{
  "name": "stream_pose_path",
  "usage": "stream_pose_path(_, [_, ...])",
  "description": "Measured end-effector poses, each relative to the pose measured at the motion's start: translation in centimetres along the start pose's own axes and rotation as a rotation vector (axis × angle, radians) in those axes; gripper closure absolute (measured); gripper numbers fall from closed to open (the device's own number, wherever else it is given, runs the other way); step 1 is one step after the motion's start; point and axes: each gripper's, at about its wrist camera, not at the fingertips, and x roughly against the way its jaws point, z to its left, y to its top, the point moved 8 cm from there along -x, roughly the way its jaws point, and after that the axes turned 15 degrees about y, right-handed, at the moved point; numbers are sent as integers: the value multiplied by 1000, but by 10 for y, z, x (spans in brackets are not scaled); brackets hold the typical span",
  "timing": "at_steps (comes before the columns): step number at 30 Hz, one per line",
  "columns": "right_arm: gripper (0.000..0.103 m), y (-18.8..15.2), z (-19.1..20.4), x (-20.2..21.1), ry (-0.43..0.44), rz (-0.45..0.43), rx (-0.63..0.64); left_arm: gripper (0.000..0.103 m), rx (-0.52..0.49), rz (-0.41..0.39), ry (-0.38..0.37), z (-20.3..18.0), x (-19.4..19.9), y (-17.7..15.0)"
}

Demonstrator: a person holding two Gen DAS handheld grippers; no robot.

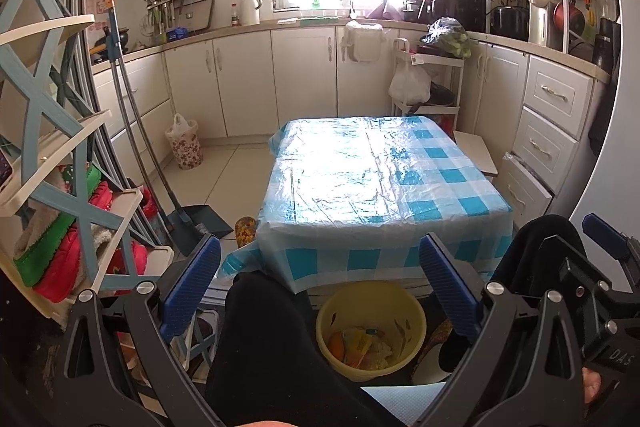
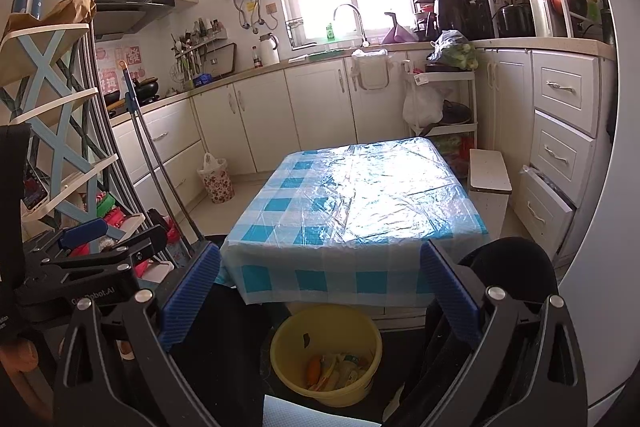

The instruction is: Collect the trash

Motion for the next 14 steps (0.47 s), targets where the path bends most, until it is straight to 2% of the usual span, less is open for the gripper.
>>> stream_pose_path(3, [7, 0, 0, 0, 1, 1, 3, 7, 8, -15, 23, 4, 1, 1])
stream_pose_path(6, [7, 1, 0, 1, 3, -5, 4, 7, 19, 4, 8, 5, -3, 0])
stream_pose_path(9, [7, 2, -2, 1, 7, -10, -4, 7, 31, 65, -39, 3, -14, -6])
stream_pose_path(14, [7, 9, -6, 4, 2, -35, -2, 7, 52, 162, -53, 4, -36, -22])
